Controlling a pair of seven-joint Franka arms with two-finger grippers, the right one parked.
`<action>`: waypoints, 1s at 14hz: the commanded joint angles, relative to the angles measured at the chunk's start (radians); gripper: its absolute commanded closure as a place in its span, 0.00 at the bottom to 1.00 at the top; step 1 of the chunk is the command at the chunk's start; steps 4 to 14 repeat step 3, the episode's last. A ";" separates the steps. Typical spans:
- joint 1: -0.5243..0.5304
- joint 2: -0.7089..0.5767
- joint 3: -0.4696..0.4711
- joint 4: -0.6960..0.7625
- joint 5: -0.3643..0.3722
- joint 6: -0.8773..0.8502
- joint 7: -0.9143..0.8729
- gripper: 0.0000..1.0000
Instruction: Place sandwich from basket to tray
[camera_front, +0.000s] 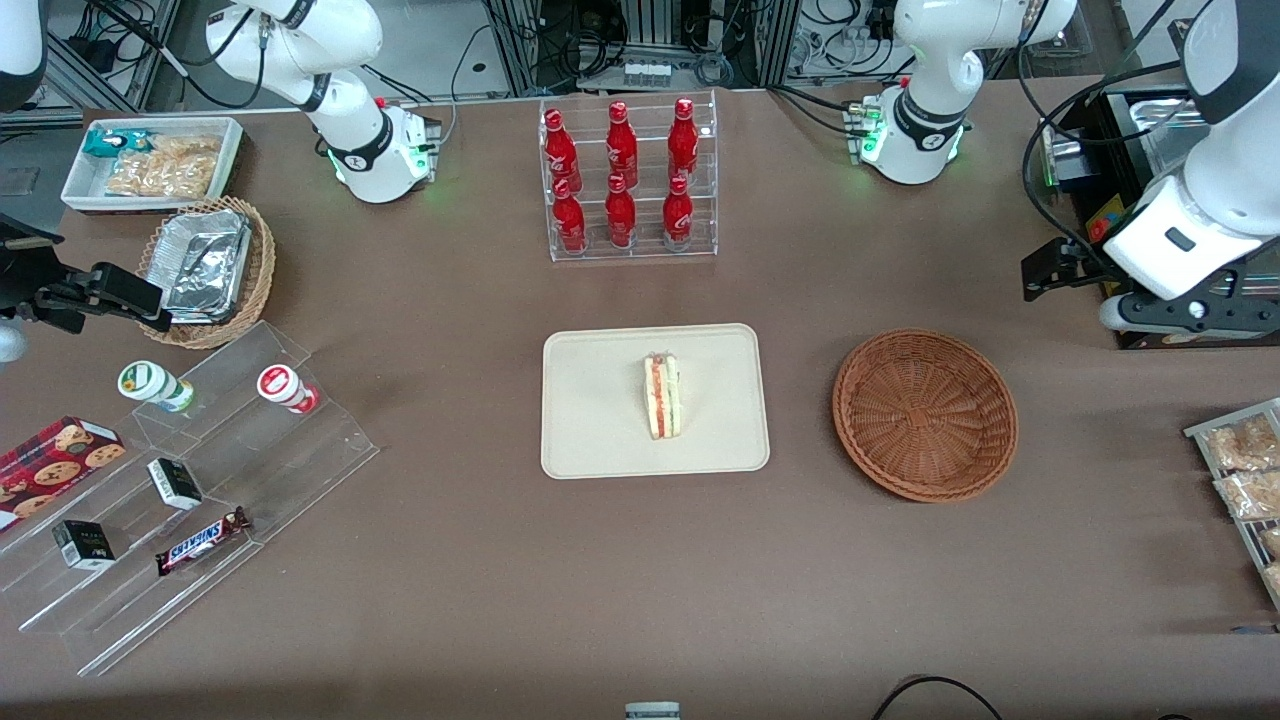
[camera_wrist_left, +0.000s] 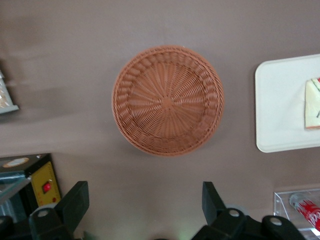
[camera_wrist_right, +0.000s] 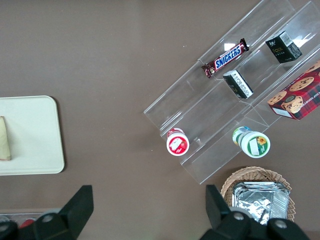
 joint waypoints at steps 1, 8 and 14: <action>0.010 -0.004 0.003 0.004 0.014 0.019 0.005 0.00; 0.009 0.001 0.019 0.004 0.010 0.019 -0.005 0.00; 0.009 0.001 0.019 0.004 0.010 0.019 -0.005 0.00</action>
